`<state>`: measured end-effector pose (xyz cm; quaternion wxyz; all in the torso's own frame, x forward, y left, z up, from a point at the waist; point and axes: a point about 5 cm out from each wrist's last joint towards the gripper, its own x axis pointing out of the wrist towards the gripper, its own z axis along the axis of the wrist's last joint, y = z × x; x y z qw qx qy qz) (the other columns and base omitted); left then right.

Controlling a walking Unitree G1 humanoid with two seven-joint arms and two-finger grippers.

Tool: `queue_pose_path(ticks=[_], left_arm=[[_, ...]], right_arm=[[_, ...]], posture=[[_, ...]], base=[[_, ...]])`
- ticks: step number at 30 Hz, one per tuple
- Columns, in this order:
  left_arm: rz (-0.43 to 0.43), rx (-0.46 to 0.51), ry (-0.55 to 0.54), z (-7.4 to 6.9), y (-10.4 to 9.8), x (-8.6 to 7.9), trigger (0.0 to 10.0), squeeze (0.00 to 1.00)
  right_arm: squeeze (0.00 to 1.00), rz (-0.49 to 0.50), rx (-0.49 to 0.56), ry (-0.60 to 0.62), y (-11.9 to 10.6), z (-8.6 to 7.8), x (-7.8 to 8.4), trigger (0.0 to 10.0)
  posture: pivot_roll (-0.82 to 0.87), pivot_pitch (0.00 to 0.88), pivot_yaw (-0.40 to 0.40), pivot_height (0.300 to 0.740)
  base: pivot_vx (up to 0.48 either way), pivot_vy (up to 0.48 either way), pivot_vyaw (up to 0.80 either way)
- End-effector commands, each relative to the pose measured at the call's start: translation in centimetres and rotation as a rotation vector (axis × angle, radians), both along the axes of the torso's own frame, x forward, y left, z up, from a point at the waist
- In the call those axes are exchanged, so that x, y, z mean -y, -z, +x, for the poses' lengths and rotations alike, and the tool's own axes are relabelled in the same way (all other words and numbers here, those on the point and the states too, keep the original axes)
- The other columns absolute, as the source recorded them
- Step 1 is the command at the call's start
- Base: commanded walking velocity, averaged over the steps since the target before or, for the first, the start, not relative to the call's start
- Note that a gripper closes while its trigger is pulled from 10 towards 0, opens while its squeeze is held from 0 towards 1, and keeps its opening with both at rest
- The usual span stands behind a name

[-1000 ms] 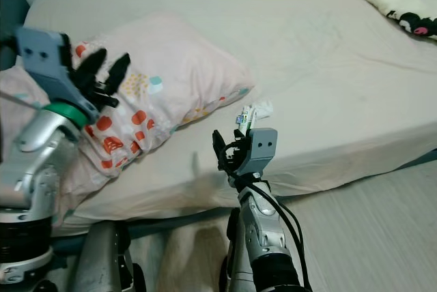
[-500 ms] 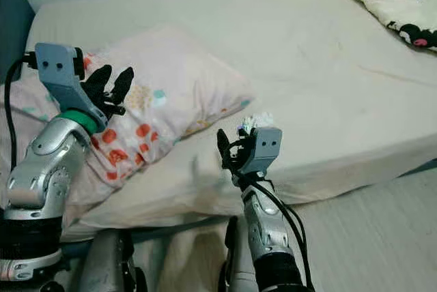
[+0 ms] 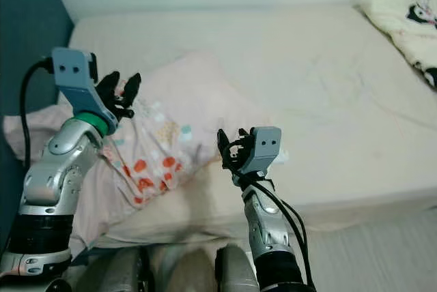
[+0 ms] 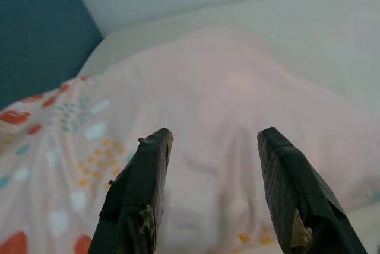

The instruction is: Clean up the room

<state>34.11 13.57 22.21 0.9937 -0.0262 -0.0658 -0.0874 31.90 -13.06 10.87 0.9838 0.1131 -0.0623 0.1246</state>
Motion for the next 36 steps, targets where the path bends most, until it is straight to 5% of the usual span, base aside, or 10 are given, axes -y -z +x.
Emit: queue_pose_path(ticks=[1, 29, 33, 36], left_arm=[[0.020, -0.020, -0.006, 0.0, 0.8, 0.1, 10.0, 0.00], [0.120, -0.054, 0.097, -0.7, 4.9, 1.7, 10.0, 0.00], [0.355, -0.153, 0.129, -2.0, 8.9, -0.2, 10.0, 0.00], [0.402, -0.191, 0.112, -2.1, 9.9, -0.8, 10.0, 0.00]], right_arm=[[0.00, -0.005, -0.033, 0.002, 1.0, -0.4, 0.1, 10.0], [0.00, -0.024, -0.078, 0.101, 2.1, -0.7, 0.9, 10.0], [0.00, -0.146, -0.014, 0.135, 1.4, -1.0, 1.9, 10.0], [0.00, -0.149, -0.015, 0.148, 1.4, -1.0, 2.2, 10.0]], posture=[[0.03, 0.110, 0.031, 0.715], [0.01, 0.088, 0.019, 0.740], [-0.01, 0.071, 0.021, 0.740], [-0.01, 0.071, 0.022, 0.740]], base=[[0.000, 0.000, 0.00], [0.000, 0.000, 0.00], [0.000, 0.000, 0.00], [0.000, 0.000, 0.00]])
